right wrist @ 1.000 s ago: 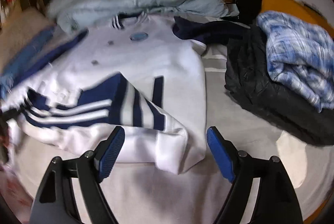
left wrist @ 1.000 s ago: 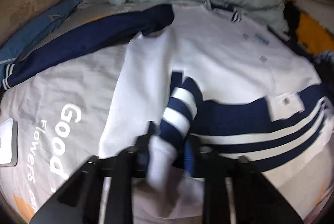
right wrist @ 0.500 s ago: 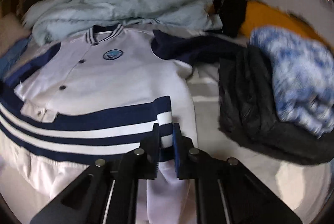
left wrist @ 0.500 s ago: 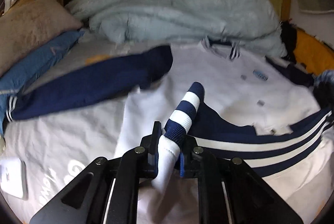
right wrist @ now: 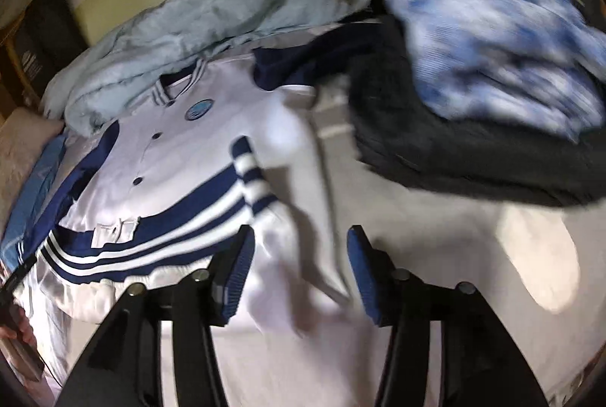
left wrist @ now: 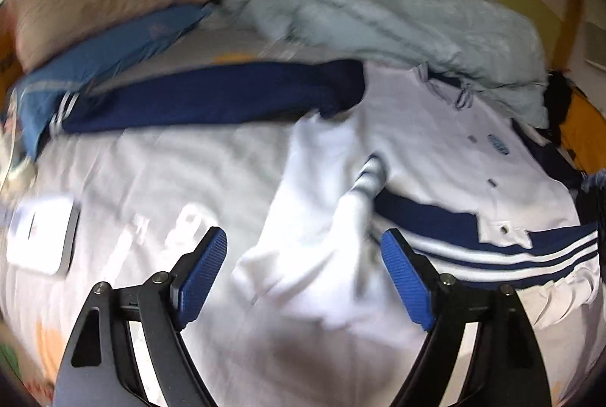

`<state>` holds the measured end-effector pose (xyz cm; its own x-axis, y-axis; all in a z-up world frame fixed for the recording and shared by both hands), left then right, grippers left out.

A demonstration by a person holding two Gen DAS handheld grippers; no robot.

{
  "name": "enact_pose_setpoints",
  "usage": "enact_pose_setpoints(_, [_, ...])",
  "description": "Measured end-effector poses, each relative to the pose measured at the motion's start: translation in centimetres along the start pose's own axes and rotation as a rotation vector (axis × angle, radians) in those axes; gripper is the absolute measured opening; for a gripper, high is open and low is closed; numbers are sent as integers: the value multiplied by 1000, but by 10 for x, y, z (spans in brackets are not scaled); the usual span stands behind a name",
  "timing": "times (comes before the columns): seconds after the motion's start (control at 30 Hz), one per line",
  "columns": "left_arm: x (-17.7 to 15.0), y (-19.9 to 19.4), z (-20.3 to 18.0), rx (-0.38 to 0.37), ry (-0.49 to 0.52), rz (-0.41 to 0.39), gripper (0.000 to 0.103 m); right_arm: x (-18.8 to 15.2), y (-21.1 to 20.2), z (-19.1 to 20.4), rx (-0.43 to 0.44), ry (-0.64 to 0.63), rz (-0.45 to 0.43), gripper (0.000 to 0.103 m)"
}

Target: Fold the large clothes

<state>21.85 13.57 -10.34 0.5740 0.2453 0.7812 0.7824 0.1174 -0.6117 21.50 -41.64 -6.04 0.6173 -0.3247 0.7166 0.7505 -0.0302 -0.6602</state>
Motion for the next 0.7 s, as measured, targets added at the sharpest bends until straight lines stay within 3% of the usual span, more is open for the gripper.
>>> enact_pose_setpoints(0.1, [-23, 4, 14, 24, -37, 73, 83, -17, -5, -20, 1, 62, 63, 49])
enact_pose_setpoints(0.23, [-38, 13, 19, 63, -42, 138, 83, -35, -4, -23, 77, 114, 141, 49])
enact_pose_setpoints(0.37, [-42, 17, 17, 113, 10, 136, 83, -30, -7, -3, 122, 43, 112, 49])
enact_pose_setpoints(0.5, [-37, 9, 9, 85, 47, 80, 81, -27, -13, 17, 138, -41, 65, 47])
enact_pose_setpoints(0.57, [-34, 5, -2, 49, 65, 61, 81, -34, -4, 19, 100, -75, 93, 40])
enact_pose_setpoints(0.6, [-34, 4, -6, 40, 71, 59, 81, -41, 4, 15, 70, -64, 133, 29])
enact_pose_setpoints(0.63, [-35, 6, -9, 38, 82, 66, 81, -47, 11, 9, 51, -32, 170, 18])
enact_pose_setpoints(0.7, [-40, 10, -15, 43, 109, 87, 81, -50, 16, -3, 62, 88, 182, 9])
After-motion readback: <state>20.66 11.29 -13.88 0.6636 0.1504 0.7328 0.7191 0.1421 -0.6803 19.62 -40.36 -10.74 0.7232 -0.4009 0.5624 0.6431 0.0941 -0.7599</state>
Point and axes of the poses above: each gripper's, at about its wrist camera, not at the fingertips, and y roughly the way its jaws point, z to its left, x to its top, the point moved 9 cm from there along y, roughly the way its jaws point, and after that the axes turned 10 degrees about -z, right-handed, at the moved point
